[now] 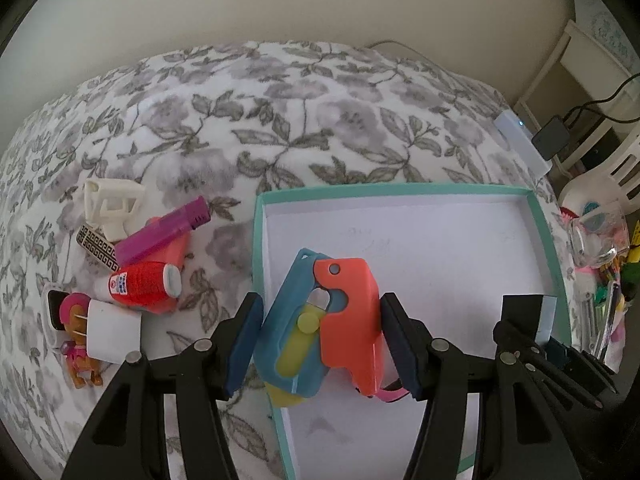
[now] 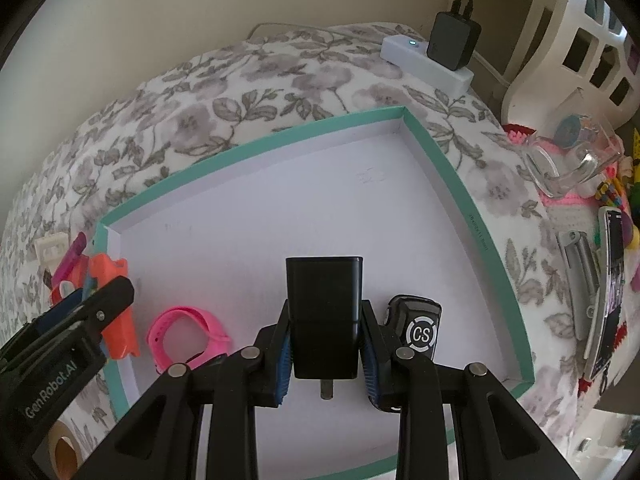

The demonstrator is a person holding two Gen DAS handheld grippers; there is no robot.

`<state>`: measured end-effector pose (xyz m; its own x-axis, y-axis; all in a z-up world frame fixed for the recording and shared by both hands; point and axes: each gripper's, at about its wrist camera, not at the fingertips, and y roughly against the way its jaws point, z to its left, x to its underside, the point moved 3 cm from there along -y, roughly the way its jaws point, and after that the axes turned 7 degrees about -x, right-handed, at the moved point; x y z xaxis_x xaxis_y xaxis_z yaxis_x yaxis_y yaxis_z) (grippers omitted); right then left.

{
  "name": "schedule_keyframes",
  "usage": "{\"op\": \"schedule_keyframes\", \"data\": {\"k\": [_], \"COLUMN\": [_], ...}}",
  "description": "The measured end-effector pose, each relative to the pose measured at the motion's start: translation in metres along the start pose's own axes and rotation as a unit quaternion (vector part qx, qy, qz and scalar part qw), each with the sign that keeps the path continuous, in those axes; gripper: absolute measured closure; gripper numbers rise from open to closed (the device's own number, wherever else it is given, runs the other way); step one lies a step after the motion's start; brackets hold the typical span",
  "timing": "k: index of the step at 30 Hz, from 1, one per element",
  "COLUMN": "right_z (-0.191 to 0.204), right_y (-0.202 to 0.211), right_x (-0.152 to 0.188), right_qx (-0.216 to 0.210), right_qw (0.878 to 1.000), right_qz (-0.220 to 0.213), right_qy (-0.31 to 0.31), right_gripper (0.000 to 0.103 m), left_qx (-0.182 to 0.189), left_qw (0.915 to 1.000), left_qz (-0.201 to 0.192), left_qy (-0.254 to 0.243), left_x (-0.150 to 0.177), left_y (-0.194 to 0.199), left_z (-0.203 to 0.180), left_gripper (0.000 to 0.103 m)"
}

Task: Organize rigid objects
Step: 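Carry the orange-blue toy into the tray and open the left tool, then lower the black charger into the tray beside the toy car and open the right tool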

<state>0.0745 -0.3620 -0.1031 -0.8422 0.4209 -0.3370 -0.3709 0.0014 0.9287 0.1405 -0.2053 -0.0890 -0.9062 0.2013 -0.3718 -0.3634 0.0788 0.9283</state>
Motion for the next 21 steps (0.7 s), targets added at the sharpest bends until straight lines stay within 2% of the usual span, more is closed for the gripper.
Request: {"op": "schedule_keyframes", "data": {"k": [10,13,16,18,21], "right_z": [0.001,0.002,0.002,0.003,0.004], "right_y": [-0.004,-0.004,-0.005,-0.003,-0.001], "right_x": [0.002,0.002,0.003,0.002,0.001], "right_qx": [0.003,0.005,0.007,0.008,0.01], "right_qw": [1.0,1.0,1.0,1.0,1.0], "right_qz": [0.007,0.007,0.008,0.005,-0.002], "right_qy": [0.004,0.003,0.005,0.007,0.01], "right_gripper": [0.072,0.072,0.067,0.056,0.049], "left_qx": [-0.003,-0.003,-0.002,-0.007,-0.022], "left_qw": [0.9999,0.9998,0.9995,0.9992,0.9989], "left_qz": [-0.01,-0.014,-0.02,-0.023,-0.023], "left_qy": [-0.003,0.013,0.026,0.031,0.035], "left_x": [0.0,-0.003,-0.004,-0.005,-0.004], "left_y": [0.008,0.013,0.019,0.022,0.024], "left_z": [0.002,0.009,0.016,0.019,0.024], "left_gripper": [0.04,0.031,0.031,0.024,0.021]}}
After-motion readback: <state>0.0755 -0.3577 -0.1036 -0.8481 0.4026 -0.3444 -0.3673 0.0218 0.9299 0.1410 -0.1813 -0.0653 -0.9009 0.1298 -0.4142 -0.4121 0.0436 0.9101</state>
